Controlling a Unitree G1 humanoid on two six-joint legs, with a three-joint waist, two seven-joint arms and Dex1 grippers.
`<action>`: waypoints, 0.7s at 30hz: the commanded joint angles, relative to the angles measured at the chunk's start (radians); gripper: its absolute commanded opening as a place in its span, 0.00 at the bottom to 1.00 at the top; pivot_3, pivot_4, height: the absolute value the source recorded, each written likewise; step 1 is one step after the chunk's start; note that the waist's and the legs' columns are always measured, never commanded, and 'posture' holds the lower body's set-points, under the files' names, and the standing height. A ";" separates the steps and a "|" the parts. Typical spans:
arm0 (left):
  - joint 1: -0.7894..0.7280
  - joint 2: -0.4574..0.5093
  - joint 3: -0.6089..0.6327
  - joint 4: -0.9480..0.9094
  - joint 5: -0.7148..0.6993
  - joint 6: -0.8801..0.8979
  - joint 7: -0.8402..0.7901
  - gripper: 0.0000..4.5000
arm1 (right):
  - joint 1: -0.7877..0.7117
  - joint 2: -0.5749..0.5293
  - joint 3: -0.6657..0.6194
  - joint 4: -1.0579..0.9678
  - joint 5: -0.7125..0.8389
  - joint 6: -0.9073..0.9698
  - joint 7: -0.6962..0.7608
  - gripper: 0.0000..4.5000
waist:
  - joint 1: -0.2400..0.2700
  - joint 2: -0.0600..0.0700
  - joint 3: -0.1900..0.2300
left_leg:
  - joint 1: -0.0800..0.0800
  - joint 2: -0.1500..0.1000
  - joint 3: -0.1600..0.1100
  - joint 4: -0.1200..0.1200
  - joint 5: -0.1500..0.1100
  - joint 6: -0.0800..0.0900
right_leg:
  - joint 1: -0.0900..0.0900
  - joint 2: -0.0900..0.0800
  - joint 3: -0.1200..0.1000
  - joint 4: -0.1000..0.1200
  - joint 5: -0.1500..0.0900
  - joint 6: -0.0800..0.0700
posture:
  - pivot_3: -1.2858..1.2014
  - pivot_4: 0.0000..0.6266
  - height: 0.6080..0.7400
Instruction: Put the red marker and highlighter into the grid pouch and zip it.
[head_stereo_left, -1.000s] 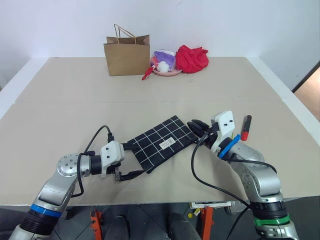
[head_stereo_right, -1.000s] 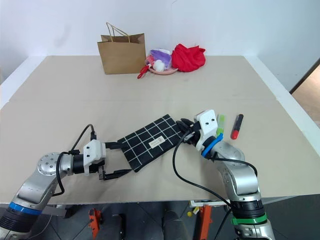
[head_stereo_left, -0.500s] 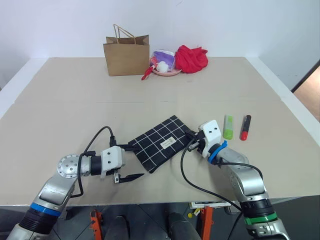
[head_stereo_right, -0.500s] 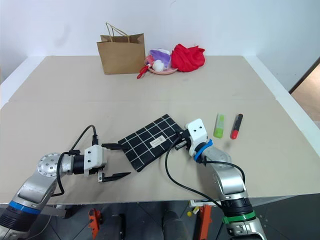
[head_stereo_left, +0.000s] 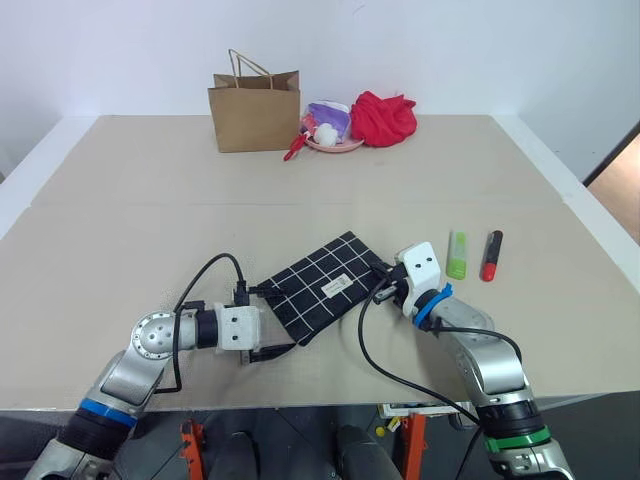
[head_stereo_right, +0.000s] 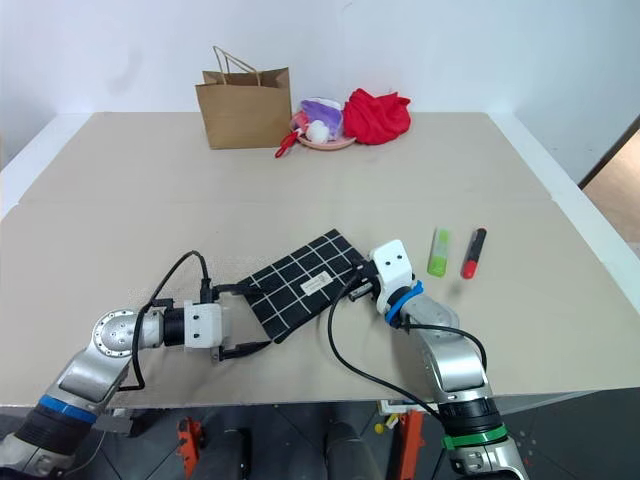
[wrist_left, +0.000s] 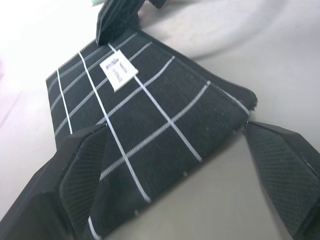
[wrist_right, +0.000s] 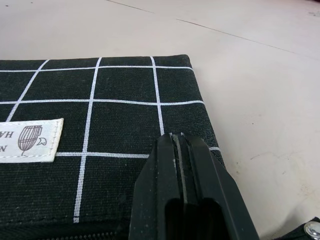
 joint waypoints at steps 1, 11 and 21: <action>-0.032 -0.006 -0.019 0.030 0.058 -0.048 0.037 1.00 | 0.013 0.000 -0.013 -0.035 -0.002 0.007 -0.006 0.02 | 0.000 0.000 0.000 | 0.000 0.000 0.000 0.000 0.000 0.000 | 0.000 0.000 0.000 0.000 0.000 0.000 | 0.52 0.24 1.00; -0.096 -0.035 -0.054 0.099 0.193 -0.111 0.155 1.00 | 0.030 -0.001 -0.014 -0.067 -0.001 0.022 -0.014 0.02 | 0.002 0.001 -0.001 | 0.001 0.000 -0.001 0.000 0.000 0.000 | 0.001 0.000 0.000 0.000 0.001 0.000 | 0.52 0.24 1.00; -0.150 -0.037 -0.101 0.176 0.270 -0.197 0.200 0.70 | 0.033 -0.003 -0.015 -0.080 -0.001 0.027 -0.010 0.00 | 0.003 0.003 -0.003 | 0.001 0.000 -0.001 0.001 0.000 0.000 | 0.002 0.000 0.000 0.000 0.001 0.000 | 0.52 0.24 1.00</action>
